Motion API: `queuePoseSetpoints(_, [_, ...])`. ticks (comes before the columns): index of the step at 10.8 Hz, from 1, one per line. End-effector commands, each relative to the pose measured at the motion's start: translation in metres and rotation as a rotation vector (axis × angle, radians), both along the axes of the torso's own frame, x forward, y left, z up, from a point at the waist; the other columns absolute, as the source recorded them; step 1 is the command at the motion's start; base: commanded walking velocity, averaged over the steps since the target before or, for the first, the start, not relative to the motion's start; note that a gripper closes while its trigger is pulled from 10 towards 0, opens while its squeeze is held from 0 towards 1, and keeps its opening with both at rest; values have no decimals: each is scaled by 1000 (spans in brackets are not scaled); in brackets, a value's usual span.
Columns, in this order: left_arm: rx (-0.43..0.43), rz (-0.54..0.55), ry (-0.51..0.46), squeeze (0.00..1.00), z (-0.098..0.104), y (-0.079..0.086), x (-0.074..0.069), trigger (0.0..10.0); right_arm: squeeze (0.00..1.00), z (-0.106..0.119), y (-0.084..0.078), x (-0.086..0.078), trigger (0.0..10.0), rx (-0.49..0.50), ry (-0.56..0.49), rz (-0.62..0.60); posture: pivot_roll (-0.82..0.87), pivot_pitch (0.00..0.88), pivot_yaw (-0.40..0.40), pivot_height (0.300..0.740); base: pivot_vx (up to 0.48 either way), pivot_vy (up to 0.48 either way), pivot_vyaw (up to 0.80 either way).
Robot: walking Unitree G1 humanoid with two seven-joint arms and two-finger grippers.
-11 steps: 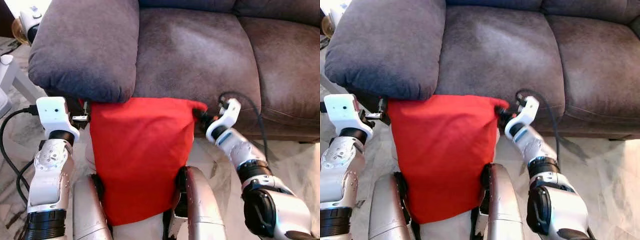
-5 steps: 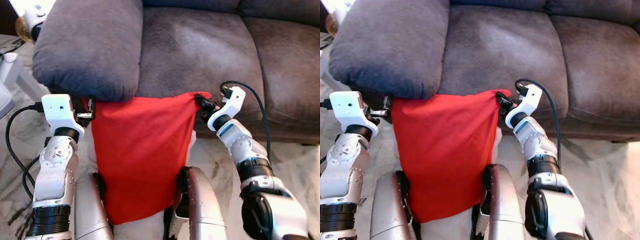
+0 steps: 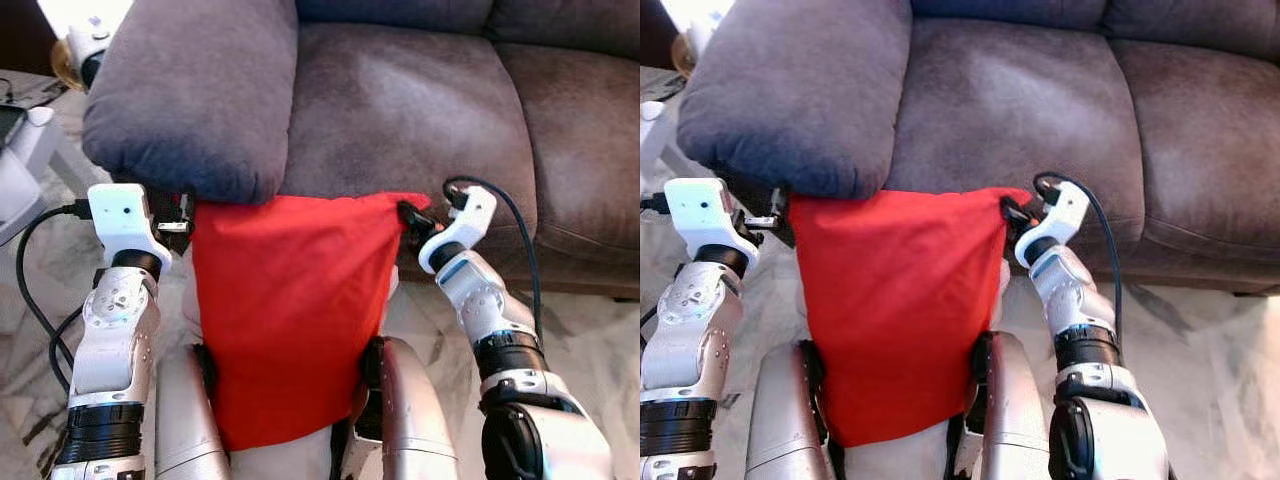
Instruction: Move the pillow to the sofa from floor
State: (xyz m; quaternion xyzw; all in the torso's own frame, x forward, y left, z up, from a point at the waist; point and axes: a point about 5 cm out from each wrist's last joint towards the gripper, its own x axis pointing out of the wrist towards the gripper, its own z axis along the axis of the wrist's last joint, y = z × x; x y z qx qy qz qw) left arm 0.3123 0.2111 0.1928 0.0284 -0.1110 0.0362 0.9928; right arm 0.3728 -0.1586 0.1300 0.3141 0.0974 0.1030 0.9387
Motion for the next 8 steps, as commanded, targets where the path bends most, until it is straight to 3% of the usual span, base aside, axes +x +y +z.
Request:
queuePoseSetpoints(1, [8, -17, 3, 0, -1, -3, -1, 10000, 1000, -9, -6, -5, 10000, 17, 36, -31, 66, 232, -124, 523, 0, 0, 0])
queuePoseSetpoints(3, [9, -18, 11, 0, -3, -2, -1, 10000, 1000, -13, -8, -8, 10000, 14, 69, -37, 66, 235, -122, 523, 0, 0, 0])
queuePoseSetpoints(4, [9, -19, 9, 0, -3, -3, 0, 10000, 957, -13, -7, -7, 10000, 64, 92, -37, 67, 237, -122, 523, 0, 0, 0])
queuePoseSetpoints(5, [9, -18, 9, 0, -3, -3, 0, 10000, 0, -11, -6, -7, 10000, 93, 94, -38, 66, 241, -123, 523, 0, 0, 0])
queuePoseSetpoints(6, [11, -16, 9, 0, -2, -2, 0, 10000, 0, -3, -6, -4, 10000, 152, 83, -40, 65, 247, -126, 523, 0, 0, 0])
queuePoseSetpoints(7, [12, -10, 8, 0, -2, 0, 0, 10000, 1000, 6, -3, -3, 10000, 206, 67, -22, 64, 249, -130, 523, 0, 0, 0])
queuePoseSetpoints(8, [12, -8, 8, 0, -2, 0, 0, 10000, 1000, 10, 1, -3, 10000, 216, 61, 4, 63, 252, -132, 523, 0, 0, 0])
